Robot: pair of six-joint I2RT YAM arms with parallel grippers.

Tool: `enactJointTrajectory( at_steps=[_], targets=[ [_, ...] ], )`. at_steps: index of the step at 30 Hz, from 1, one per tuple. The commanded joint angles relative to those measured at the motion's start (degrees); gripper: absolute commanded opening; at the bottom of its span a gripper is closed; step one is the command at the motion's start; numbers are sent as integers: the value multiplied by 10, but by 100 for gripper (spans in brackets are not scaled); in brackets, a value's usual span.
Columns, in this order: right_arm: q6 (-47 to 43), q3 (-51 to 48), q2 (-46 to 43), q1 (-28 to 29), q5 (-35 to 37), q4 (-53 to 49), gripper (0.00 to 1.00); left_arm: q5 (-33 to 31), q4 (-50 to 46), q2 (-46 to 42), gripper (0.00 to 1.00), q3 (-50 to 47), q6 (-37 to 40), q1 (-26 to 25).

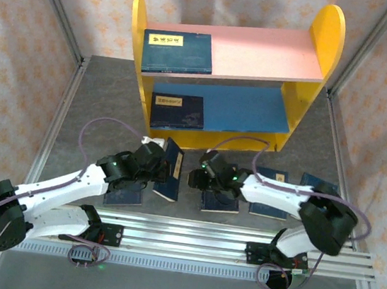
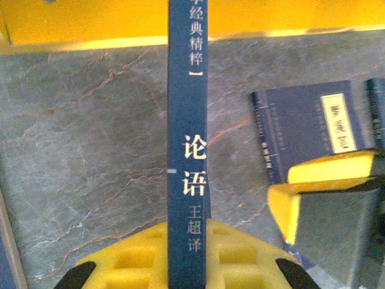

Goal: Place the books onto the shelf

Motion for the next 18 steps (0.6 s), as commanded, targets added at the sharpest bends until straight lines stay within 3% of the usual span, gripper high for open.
enactJointTrajectory(
  at_steps=[1,9,18],
  targets=[
    [-25,-6,-92,-18,64,-55,52,12,-27,-38,0,57,23,-6],
    [-58,20,-220,-69,85,-105,61,21,40,-68,0,119,3,-6],
    [-26,60,-238,-131,31,-47,69,-125,255,4,0,114,-60,-6]
  ],
)
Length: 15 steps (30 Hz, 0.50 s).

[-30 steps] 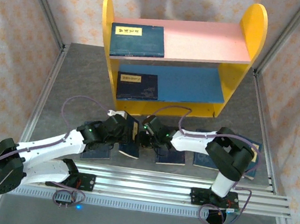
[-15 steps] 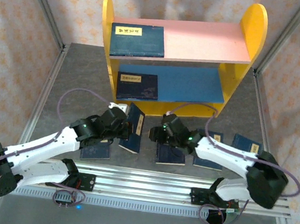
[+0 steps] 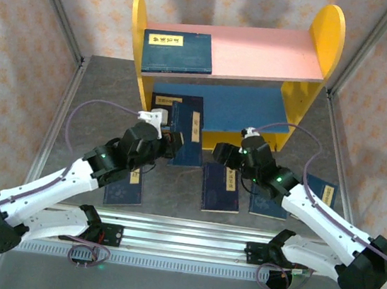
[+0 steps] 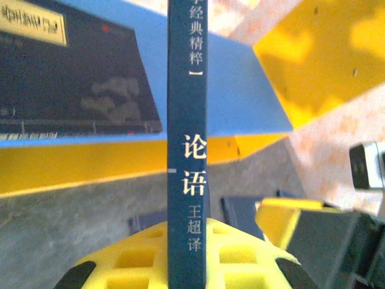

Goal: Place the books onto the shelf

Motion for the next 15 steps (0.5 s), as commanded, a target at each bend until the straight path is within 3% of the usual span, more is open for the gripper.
enactJointTrajectory(
  at_steps=[1,6,15],
  targets=[
    [16,30,-11,-21,-28,40,71,-86,147,31,0,8,-30,-3],
    [66,34,-6,-43,-75,105,81,-140,163,73,0,56,-5,-3],
    [136,45,31,-43,-100,182,95,-222,326,116,0,7,-81,-10]
  ],
)
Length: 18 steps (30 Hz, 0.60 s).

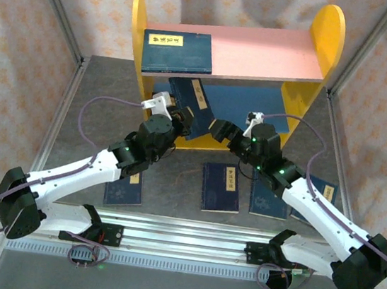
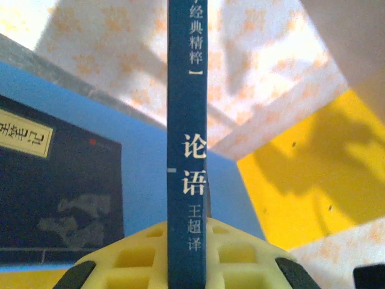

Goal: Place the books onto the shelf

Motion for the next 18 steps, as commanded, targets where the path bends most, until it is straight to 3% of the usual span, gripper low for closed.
enactJointTrajectory(
  at_steps=[1,10,18],
  targets=[
    [46,8,7,-2,-10,64,95,-75,115,4,0,-20,-28,-12],
    [93,-1,29,-2,-13,117,95,-135,304,28,0,-82,2,-57],
    [115,-22,23,-1,-13,129,94,-168,375,53,0,-83,44,-74]
  ],
)
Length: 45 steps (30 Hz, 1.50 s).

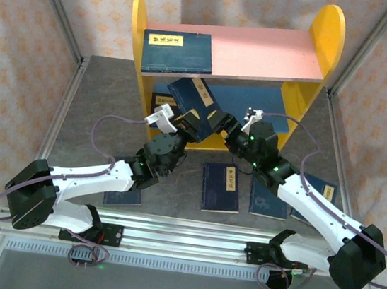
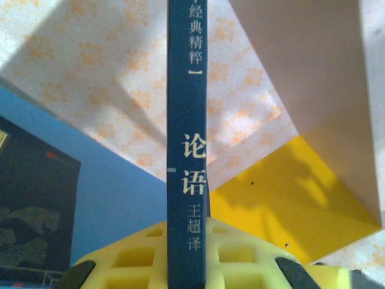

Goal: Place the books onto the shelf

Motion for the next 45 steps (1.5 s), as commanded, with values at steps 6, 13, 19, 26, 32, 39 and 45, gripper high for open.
enactJointTrajectory(
  at_steps=[6,13,19,26,32,39,45],
  targets=[
    [28,-13,-1,-2,-12,45,91,-46,110,11,0,3,40,-10],
    [39,-5,12,-1,-33,75,74,-45,139,28,0,4,43,-14],
    [47,-5,14,1,-41,85,56,-44,193,52,0,3,50,-19],
    [41,-4,5,1,-34,76,32,-46,201,71,0,12,47,-23],
    [-1,-1,-10,-2,-24,63,13,-52,172,70,19,8,40,-23],
    [-83,14,-28,-9,-30,44,4,-82,112,34,54,-32,14,-23],
    [-115,25,-13,-53,-89,45,1,-110,-141,-50,58,2,-4,-22]
  ],
)
